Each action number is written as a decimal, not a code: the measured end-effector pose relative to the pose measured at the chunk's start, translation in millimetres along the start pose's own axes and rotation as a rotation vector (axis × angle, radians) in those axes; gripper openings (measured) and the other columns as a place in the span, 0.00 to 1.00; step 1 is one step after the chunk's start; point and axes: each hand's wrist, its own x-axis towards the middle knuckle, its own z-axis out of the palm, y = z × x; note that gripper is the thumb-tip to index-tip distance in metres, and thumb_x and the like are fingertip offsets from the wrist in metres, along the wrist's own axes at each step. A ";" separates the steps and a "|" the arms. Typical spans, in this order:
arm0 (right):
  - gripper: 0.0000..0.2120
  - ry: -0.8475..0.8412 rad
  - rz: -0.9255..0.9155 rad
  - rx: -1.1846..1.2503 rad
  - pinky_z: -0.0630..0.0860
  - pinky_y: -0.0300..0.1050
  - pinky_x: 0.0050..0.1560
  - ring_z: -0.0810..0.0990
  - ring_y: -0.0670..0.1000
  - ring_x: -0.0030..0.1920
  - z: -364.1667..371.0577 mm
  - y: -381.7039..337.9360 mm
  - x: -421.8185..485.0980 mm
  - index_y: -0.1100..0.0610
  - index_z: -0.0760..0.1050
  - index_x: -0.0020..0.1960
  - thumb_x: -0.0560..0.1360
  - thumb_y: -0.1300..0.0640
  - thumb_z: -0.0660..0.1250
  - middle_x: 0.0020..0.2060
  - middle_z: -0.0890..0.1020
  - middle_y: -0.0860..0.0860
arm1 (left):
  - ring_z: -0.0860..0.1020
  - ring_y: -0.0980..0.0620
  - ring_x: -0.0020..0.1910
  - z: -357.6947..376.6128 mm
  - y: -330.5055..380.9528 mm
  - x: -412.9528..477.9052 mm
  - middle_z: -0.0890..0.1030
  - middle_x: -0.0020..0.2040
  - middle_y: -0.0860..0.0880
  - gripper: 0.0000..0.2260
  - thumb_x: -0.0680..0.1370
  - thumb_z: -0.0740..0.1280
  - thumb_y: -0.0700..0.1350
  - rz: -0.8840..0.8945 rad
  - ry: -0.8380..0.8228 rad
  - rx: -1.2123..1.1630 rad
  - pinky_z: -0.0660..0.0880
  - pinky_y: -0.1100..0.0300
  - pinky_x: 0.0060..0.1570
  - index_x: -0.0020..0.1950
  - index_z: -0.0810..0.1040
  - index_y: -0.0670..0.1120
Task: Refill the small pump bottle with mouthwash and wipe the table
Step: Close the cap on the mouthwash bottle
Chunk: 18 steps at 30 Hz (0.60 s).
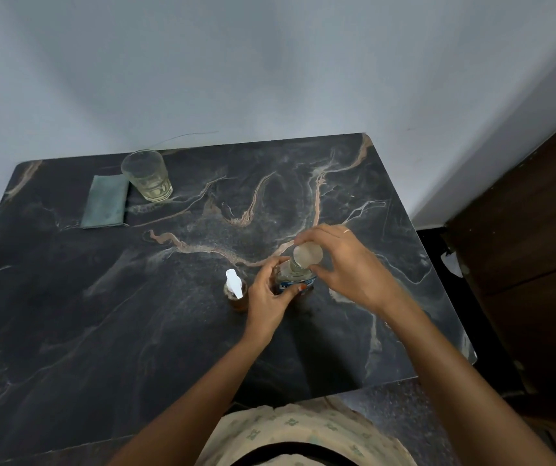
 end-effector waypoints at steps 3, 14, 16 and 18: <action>0.17 -0.052 -0.038 -0.009 0.66 0.36 0.57 0.74 0.53 0.56 0.4 -1.7 5.3 0.58 0.76 0.53 0.67 0.70 0.70 0.53 0.79 0.52 | 0.78 0.58 0.55 -0.3 0.4 -0.1 0.79 0.53 0.57 0.24 0.67 0.73 0.35 -0.005 0.004 0.008 0.73 0.63 0.56 0.54 0.73 0.60; 0.19 -0.184 -0.102 -0.125 0.67 0.39 0.57 0.72 0.54 0.57 -2.8 -13.0 11.2 0.60 0.76 0.59 0.71 0.73 0.63 0.56 0.77 0.55 | 0.78 0.55 0.55 -0.1 5.6 -1.1 0.80 0.53 0.51 0.23 0.66 0.74 0.38 -0.010 0.006 0.014 0.73 0.57 0.58 0.53 0.74 0.61; 0.18 -0.178 -0.077 -0.143 0.66 0.39 0.57 0.72 0.54 0.57 -3.0 -15.0 10.1 0.59 0.75 0.60 0.72 0.71 0.63 0.57 0.77 0.54 | 0.78 0.57 0.55 -0.6 5.3 -1.1 0.80 0.53 0.53 0.24 0.66 0.75 0.38 -0.004 0.007 0.026 0.74 0.60 0.56 0.52 0.74 0.64; 0.17 -0.165 -0.030 -0.180 0.69 0.41 0.55 0.72 0.54 0.57 -1.7 -15.9 9.4 0.57 0.73 0.62 0.74 0.65 0.64 0.57 0.76 0.54 | 0.78 0.58 0.54 -1.3 4.7 -1.2 0.80 0.52 0.56 0.26 0.66 0.75 0.40 0.005 0.002 0.041 0.74 0.64 0.54 0.51 0.74 0.68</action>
